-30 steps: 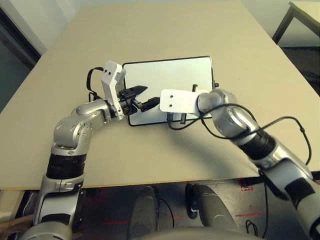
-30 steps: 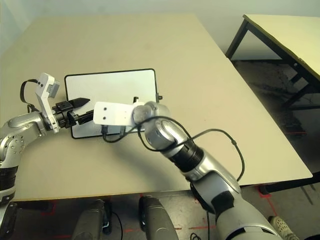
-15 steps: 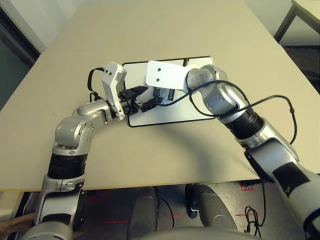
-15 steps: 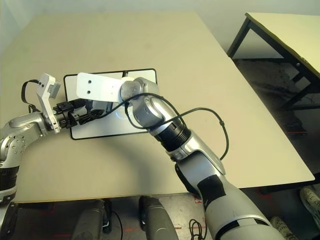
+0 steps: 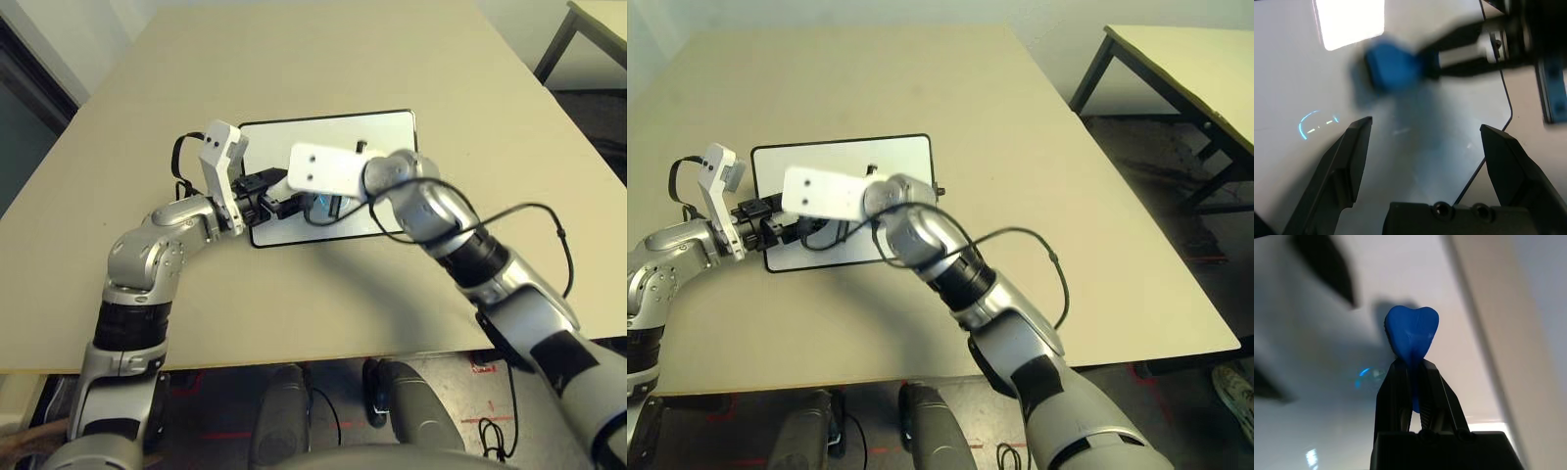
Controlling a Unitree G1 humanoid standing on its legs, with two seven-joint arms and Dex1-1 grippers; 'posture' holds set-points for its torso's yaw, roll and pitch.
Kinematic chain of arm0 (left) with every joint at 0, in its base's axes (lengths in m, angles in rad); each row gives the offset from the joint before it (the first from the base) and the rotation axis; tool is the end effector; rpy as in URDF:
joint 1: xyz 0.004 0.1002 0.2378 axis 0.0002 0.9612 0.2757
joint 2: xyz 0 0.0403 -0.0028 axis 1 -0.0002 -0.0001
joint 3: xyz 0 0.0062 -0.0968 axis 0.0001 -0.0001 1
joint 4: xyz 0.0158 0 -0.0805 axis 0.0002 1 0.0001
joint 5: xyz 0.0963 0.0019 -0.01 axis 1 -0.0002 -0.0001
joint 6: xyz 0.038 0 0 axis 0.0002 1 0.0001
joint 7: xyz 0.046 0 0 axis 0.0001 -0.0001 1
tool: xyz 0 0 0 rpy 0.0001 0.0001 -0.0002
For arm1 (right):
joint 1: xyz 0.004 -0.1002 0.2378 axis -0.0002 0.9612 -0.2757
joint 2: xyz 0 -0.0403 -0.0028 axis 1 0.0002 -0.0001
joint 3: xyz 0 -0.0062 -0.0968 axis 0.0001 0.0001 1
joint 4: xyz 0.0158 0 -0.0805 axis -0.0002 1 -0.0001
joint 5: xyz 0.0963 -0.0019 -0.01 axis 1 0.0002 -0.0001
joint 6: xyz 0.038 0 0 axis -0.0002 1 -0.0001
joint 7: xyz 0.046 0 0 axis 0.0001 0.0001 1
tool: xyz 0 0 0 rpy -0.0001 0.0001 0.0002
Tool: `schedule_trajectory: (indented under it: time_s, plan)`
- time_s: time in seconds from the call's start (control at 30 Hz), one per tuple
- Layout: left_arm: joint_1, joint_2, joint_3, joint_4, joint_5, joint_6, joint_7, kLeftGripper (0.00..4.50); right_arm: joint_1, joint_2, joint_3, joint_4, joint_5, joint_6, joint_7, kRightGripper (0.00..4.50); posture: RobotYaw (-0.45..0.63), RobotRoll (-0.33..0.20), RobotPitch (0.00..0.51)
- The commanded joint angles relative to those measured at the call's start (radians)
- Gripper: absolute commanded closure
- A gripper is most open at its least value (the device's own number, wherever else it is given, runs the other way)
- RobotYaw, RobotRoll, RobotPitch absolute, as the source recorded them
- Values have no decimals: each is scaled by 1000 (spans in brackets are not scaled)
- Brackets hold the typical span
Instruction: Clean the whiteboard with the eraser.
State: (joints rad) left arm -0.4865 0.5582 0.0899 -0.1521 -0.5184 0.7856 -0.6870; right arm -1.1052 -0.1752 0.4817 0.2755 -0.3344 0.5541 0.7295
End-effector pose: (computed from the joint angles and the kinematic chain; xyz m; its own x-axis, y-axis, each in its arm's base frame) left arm 0.2600 0.2182 0.1843 0.6952 -0.7022 -0.1537 0.7064 0.7070 -0.0346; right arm 0.3090 -0.0417 0.2462 0.6713 0.6558 -0.3452 -0.6342 0.2672 -0.7256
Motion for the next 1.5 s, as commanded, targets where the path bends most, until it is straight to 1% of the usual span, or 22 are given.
schedule_trajectory:
  time_s: [0.03,0.13,0.33,0.47,0.53,0.6,0.73,0.8,0.93,1.03,1.17,1.23,1.33,1.43,1.5]
  plan:
    - [6,-4,-12,-3,1,-1,-1,0,-16,24,-23,50,18,-51,-30,4369,-37,0,162]
    - [6,-4,-11,-4,1,-2,-1,0,22,29,-2,16,18,-47,-9,4371,-34,0,161]
    - [5,-7,-12,-5,3,-2,1,0,177,9,78,-166,5,21,71,4377,-31,0,158]
    - [4,-7,-13,-3,5,-4,0,0,212,6,94,-216,6,59,87,4384,-31,0,157]
    - [2,-7,-14,0,5,-6,0,0,204,10,88,-200,5,56,80,4384,-33,0,157]
    - [2,-7,-15,-1,4,-5,0,0,165,20,61,-135,6,26,51,4384,-34,0,157]
    - [1,-8,-15,-1,3,-6,1,0,45,48,-19,22,22,-58,-33,4385,-37,0,158]
    - [2,-9,-14,-2,2,-5,1,0,2,61,-43,84,31,-101,-65,4385,-36,0,158]
    - [2,-9,-12,-9,-5,2,-3,0,-20,80,-53,139,37,-148,-89,4396,-31,0,159]
    - [11,31,-20,-33,-12,37,-31,0,46,85,-19,87,31,-132,-61,4396,-26,0,161]
    - [18,131,-39,-65,-4,63,-86,0,157,72,33,-33,17,-85,-11,4397,-20,0,164]
    - [21,178,-46,-76,-3,72,-112,0,190,65,48,-74,12,-65,6,4399,-16,0,167]
    - [29,236,-44,-92,-11,92,-146,0,209,57,55,-102,9,-45,18,4403,-11,0,168]
    - [33,275,-40,-109,-18,106,-168,0,214,54,57,-114,10,-33,22,4403,-9,0,168]
    - [27,287,-35,-122,-26,116,-171,0,211,55,56,-111,12,-32,20,4403,-5,0,168]
